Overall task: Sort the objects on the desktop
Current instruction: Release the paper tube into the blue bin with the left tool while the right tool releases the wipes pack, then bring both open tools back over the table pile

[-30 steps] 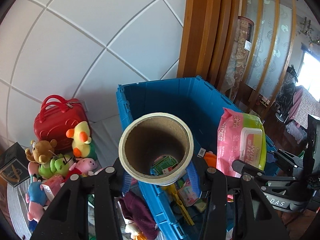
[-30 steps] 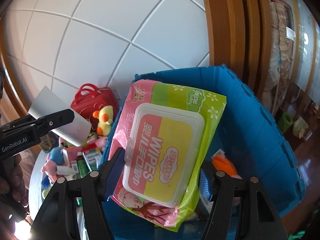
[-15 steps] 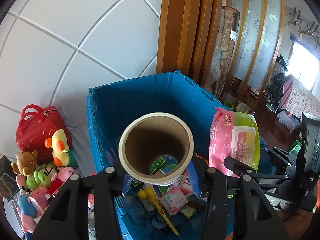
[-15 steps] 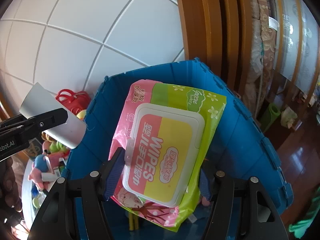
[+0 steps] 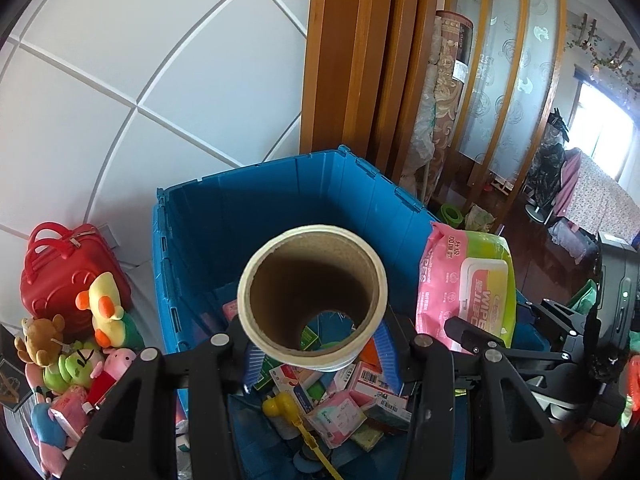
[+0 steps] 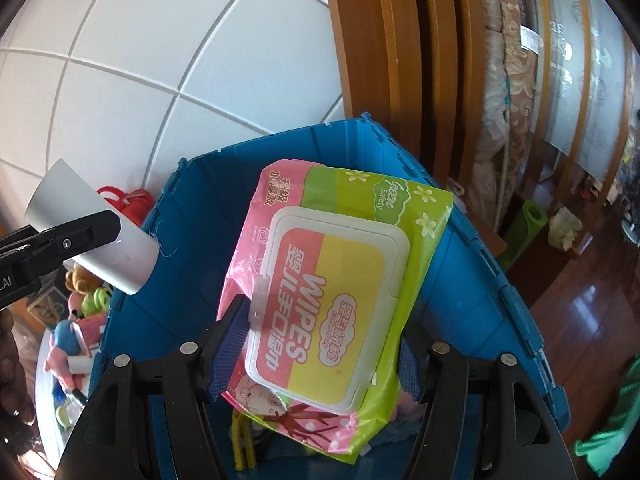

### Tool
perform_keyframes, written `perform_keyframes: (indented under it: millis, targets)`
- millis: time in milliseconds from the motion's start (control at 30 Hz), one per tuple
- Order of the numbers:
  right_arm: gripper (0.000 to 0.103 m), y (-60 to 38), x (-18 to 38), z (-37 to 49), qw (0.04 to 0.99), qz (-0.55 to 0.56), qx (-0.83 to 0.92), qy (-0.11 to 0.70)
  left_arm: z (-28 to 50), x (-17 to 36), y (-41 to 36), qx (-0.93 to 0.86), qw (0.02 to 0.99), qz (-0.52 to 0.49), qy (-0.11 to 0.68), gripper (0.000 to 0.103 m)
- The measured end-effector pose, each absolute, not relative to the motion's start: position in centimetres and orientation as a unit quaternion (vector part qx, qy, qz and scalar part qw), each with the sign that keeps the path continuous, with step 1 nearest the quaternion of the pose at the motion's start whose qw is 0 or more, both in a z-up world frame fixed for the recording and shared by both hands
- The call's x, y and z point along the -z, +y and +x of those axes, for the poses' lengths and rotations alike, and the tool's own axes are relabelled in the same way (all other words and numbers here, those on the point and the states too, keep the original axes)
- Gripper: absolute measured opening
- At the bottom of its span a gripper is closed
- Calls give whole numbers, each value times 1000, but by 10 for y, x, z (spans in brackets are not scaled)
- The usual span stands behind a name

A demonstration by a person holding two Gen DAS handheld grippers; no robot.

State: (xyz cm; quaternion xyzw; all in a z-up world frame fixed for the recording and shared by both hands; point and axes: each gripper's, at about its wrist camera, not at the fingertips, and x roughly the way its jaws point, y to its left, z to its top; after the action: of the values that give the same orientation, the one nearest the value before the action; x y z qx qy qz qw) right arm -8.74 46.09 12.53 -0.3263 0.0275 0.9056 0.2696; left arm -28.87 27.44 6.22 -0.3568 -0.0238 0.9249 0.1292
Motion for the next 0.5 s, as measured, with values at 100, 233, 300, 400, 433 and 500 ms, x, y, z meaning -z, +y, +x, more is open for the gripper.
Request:
perform_keyframes:
  millis: [100, 233, 300, 400, 433, 500]
  targets:
    - [69, 467, -127, -88, 275, -326, -904, 34, -293, -65, 277, -926, 123, -357, -17, 60]
    - [103, 468, -131, -85, 307, -313, -898, 28, -291, -68, 271, -932, 105, -345, -20, 89]
    - [103, 468, -134, -85, 313, -310, -898, 27, -292, -67, 267, -932, 104, -346, -19, 89]
    - [103, 467, -135, -86, 313, -310, -897, 28, -290, -64, 261, -931, 104, -350, -22, 89]
    - [102, 465, -134, -87, 312, -310, -897, 26, -289, -64, 258, -931, 101, -350, -24, 89]
    - [102, 462, -134, -89, 311, -310, -898, 26, -285, -63, 252, -931, 100, -350, -30, 89]
